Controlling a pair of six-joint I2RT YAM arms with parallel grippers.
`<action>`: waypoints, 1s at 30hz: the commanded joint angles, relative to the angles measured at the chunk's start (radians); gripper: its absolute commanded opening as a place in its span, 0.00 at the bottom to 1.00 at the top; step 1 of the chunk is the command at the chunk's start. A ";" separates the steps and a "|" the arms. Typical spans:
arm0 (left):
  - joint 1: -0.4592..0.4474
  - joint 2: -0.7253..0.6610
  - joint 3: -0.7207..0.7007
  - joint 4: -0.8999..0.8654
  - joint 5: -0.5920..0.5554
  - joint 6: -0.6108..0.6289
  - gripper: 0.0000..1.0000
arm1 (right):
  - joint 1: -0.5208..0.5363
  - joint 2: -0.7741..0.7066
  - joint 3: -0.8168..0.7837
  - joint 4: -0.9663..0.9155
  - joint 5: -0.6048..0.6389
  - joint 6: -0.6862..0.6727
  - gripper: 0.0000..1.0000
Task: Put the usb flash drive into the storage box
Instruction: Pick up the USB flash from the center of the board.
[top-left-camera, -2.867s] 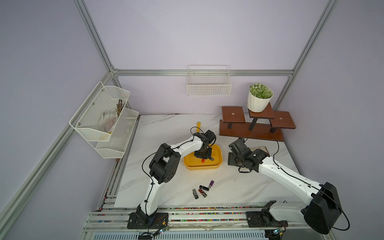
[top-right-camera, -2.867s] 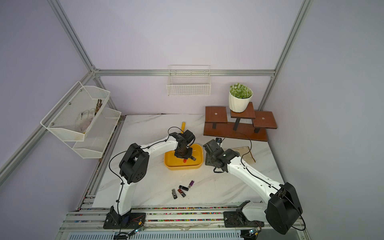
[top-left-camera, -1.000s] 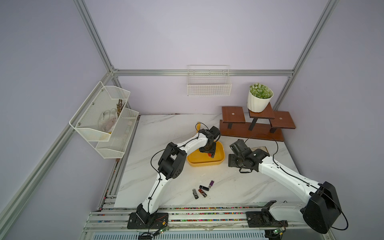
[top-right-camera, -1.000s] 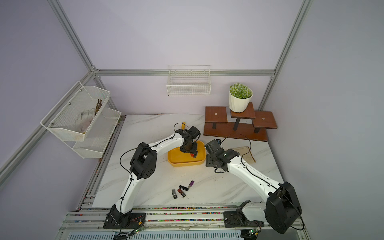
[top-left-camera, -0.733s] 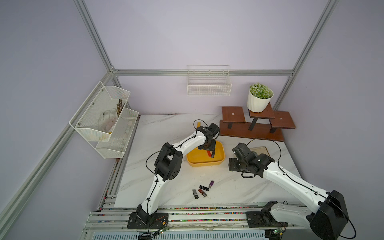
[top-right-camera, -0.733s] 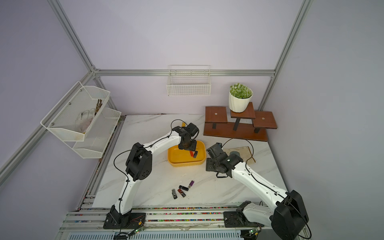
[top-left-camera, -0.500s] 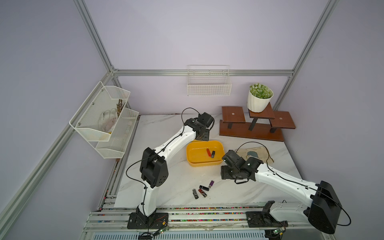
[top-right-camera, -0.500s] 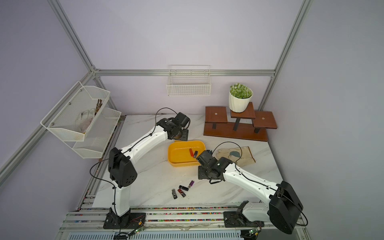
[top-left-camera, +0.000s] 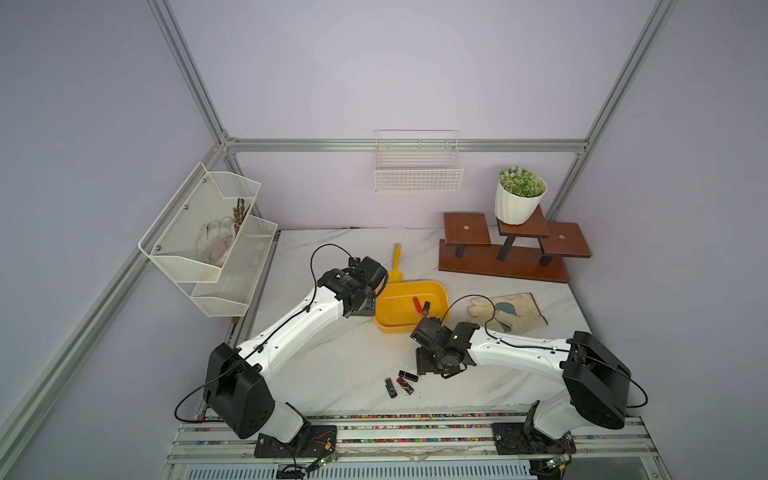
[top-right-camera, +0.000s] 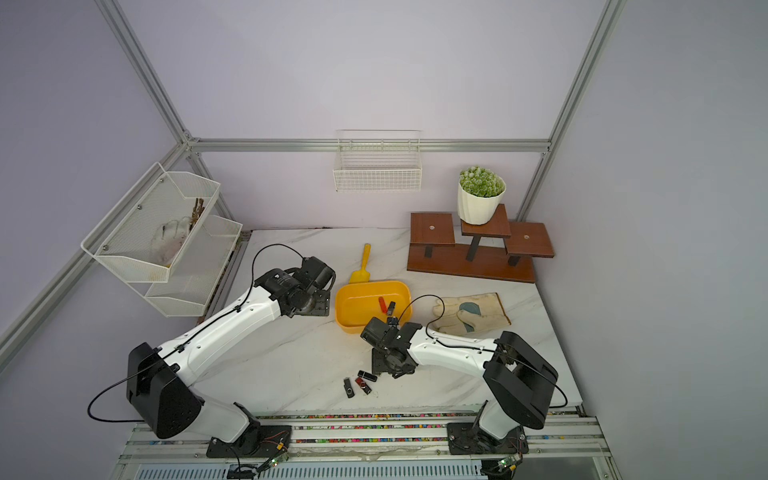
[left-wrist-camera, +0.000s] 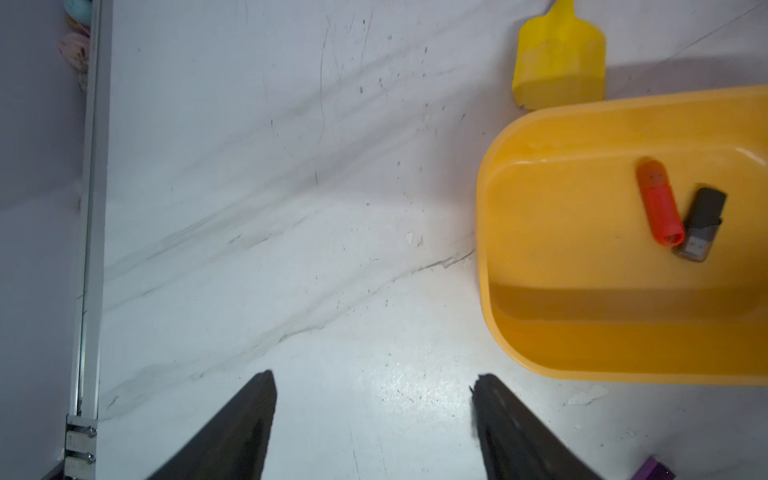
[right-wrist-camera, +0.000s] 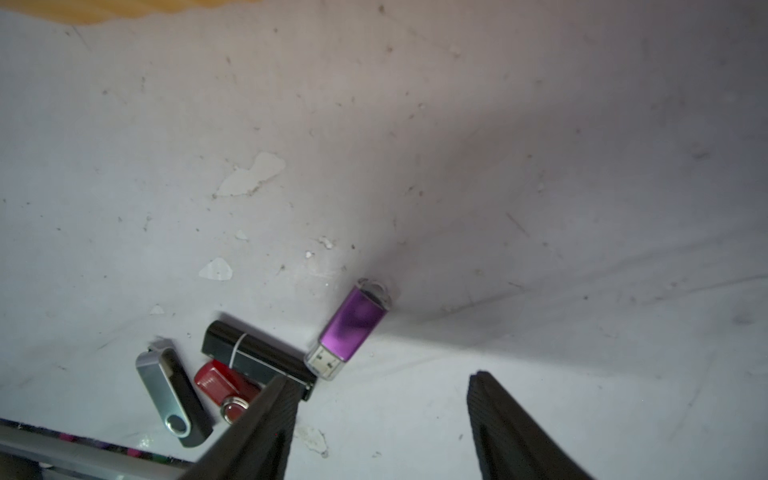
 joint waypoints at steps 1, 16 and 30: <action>-0.003 -0.060 -0.034 0.024 0.031 -0.052 0.79 | 0.011 0.047 0.023 0.041 0.009 0.037 0.69; -0.004 -0.091 -0.092 0.051 0.059 -0.046 0.79 | 0.043 0.149 0.102 -0.060 0.113 0.057 0.53; -0.003 -0.111 -0.131 0.060 0.080 -0.043 0.79 | 0.057 0.173 0.094 -0.068 0.103 0.069 0.44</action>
